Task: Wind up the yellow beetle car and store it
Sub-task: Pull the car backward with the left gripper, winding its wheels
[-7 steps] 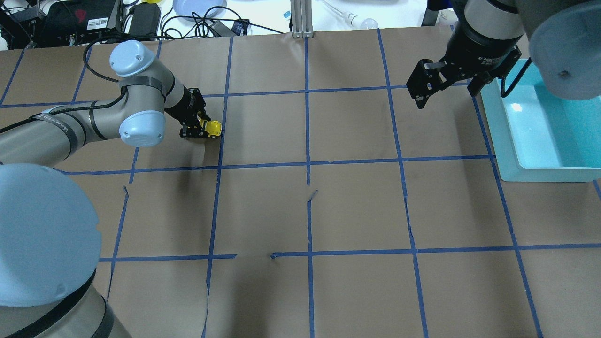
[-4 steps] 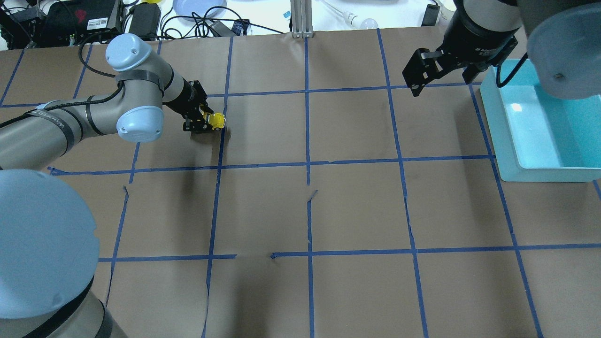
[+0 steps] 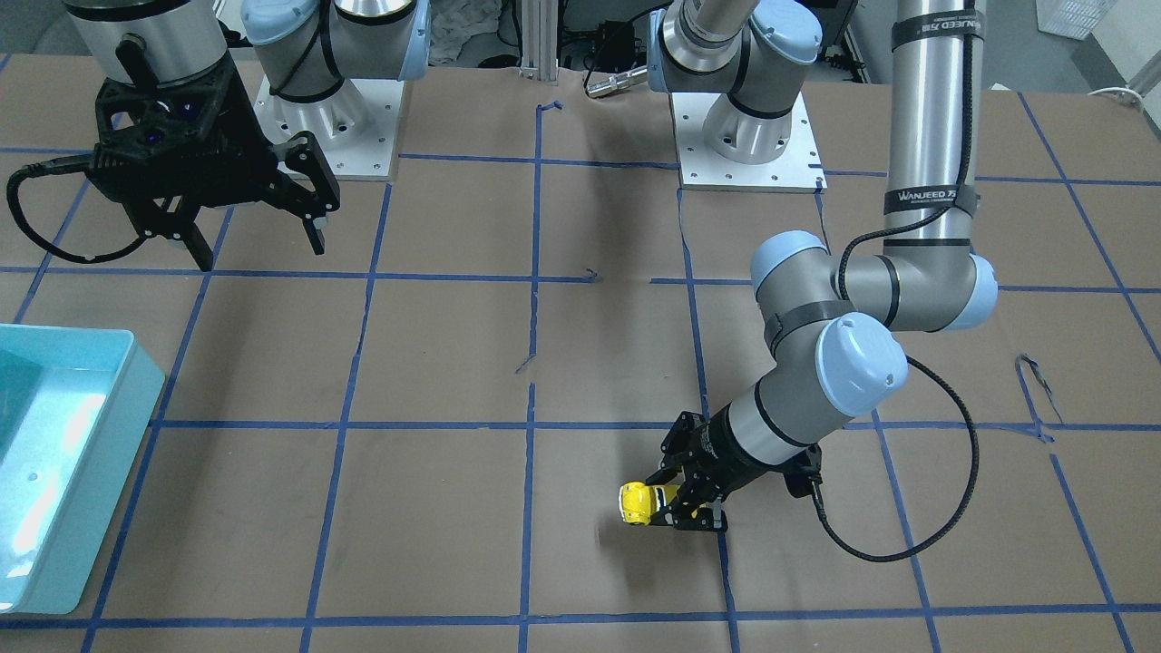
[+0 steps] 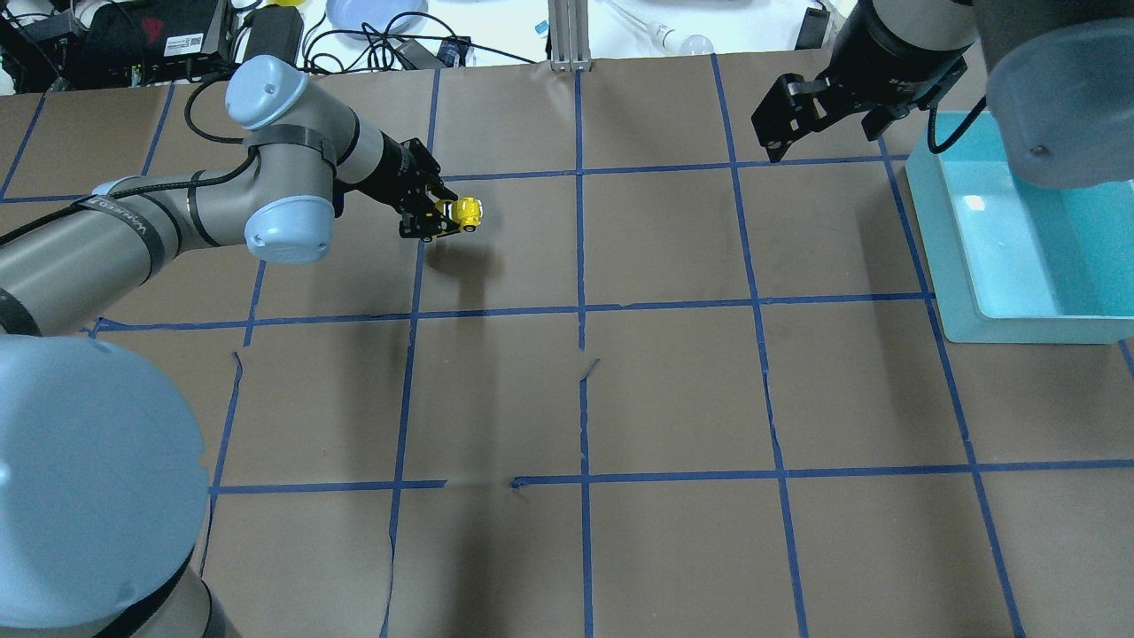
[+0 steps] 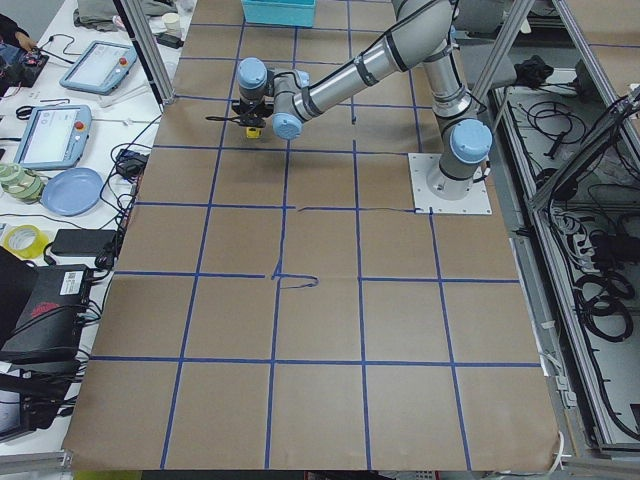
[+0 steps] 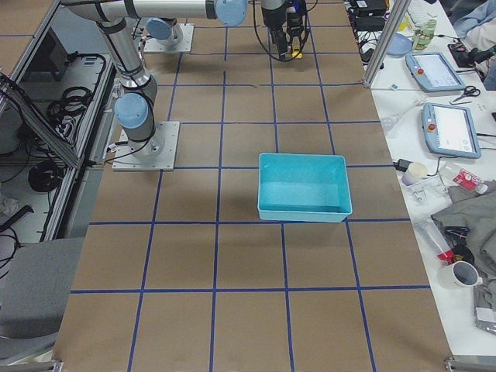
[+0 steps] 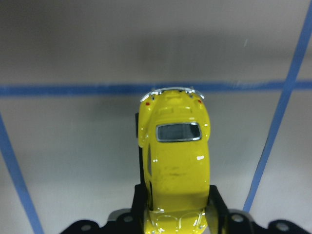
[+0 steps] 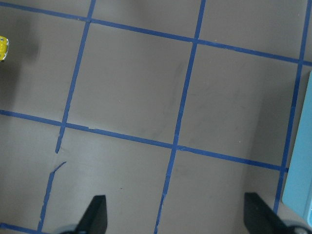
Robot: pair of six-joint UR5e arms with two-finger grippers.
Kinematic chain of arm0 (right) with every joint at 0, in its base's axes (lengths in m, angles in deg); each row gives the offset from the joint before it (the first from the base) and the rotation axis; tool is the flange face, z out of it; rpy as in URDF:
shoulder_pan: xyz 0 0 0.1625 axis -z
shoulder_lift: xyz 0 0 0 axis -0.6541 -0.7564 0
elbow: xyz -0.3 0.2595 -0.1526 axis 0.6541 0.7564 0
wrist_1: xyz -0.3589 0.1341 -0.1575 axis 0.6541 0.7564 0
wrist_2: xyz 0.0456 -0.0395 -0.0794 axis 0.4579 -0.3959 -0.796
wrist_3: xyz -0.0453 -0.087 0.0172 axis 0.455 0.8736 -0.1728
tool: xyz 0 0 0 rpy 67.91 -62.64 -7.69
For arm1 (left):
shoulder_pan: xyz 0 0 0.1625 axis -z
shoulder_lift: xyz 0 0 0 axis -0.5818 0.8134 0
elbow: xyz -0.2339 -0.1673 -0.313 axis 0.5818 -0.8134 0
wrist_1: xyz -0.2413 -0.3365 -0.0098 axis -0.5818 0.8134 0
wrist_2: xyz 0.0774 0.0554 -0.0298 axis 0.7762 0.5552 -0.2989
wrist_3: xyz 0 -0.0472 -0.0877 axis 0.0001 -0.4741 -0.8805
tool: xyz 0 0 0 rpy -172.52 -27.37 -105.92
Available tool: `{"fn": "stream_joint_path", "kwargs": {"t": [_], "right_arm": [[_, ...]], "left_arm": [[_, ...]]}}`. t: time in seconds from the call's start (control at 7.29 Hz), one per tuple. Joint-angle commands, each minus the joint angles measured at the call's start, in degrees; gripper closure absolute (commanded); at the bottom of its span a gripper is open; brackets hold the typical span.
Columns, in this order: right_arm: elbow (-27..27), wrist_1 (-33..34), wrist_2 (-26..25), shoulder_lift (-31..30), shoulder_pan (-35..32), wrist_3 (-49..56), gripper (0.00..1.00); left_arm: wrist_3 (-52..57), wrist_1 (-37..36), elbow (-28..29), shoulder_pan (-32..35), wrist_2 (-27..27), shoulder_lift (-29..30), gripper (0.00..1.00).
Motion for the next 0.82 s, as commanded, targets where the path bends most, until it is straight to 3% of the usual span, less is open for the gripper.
{"fn": "stream_joint_path", "kwargs": {"t": [0.0, 0.27, 0.69], "right_arm": [[-0.2, -1.0, 0.0, -0.1, -0.1, 0.0, 0.0], [-0.2, -1.1, 0.1, -0.1, -0.1, 0.0, 0.0], [-0.2, -1.1, 0.1, -0.1, -0.1, 0.0, 0.0]], "left_arm": [[1.1, -0.1, 0.2, 0.5, 0.2, 1.2, 1.0], [4.7, 0.0, 1.5, 0.2, 4.5, 2.2, 1.0], [6.3, 0.2, 2.6, -0.2, 5.5, 3.2, 1.0]]}}
